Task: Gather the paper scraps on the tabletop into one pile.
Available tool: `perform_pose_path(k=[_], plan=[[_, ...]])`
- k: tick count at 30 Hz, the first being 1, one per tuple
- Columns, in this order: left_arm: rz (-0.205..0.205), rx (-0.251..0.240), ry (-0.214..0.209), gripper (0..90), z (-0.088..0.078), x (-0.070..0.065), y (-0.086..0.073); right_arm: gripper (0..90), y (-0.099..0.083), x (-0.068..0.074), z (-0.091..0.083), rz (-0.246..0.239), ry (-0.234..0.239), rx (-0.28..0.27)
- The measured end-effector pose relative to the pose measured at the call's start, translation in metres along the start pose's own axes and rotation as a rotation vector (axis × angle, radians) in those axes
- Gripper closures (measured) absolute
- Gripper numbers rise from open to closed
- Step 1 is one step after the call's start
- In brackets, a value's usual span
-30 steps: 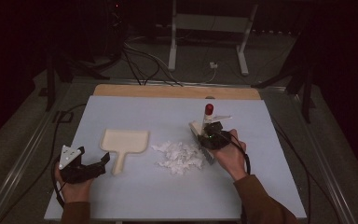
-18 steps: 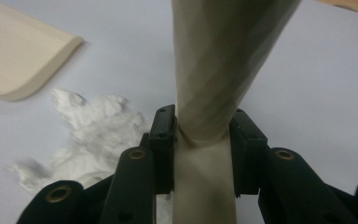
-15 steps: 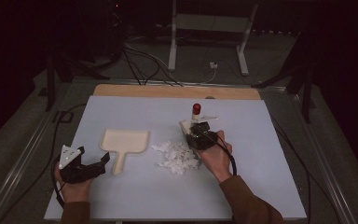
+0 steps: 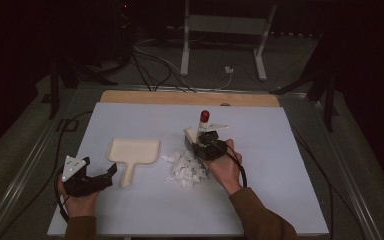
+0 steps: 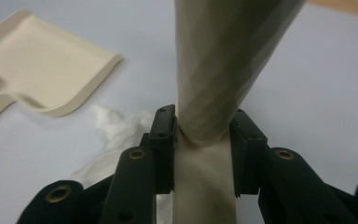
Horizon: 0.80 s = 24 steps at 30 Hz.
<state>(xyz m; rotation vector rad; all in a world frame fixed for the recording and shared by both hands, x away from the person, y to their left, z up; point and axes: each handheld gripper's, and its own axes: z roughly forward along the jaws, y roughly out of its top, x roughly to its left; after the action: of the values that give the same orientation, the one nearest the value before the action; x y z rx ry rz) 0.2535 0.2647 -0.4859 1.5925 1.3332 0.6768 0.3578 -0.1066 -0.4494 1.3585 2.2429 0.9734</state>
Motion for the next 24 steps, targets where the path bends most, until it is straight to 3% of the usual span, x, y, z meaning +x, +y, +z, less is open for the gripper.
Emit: perform_pose_path(k=[6, 11, 17, 24], plan=[[0.005, 0.006, -0.002, 0.8, 0.001, -0.001, 0.000, 67.2, 0.002, -0.023, -0.010, 0.018, -0.067, -0.047], [0.006, 0.008, -0.002, 0.8, 0.002, -0.001, -0.001, 67.2, 0.006, -0.036, -0.024, 0.057, -0.079, -0.097], [0.008, 0.013, -0.004, 0.8, 0.003, -0.002, -0.001, 67.2, 0.011, -0.039, -0.046, 0.108, -0.027, -0.158], [0.009, 0.013, -0.004, 0.8, 0.002, -0.003, -0.001, 67.2, 0.008, -0.016, -0.054, 0.113, 0.081, -0.160]])
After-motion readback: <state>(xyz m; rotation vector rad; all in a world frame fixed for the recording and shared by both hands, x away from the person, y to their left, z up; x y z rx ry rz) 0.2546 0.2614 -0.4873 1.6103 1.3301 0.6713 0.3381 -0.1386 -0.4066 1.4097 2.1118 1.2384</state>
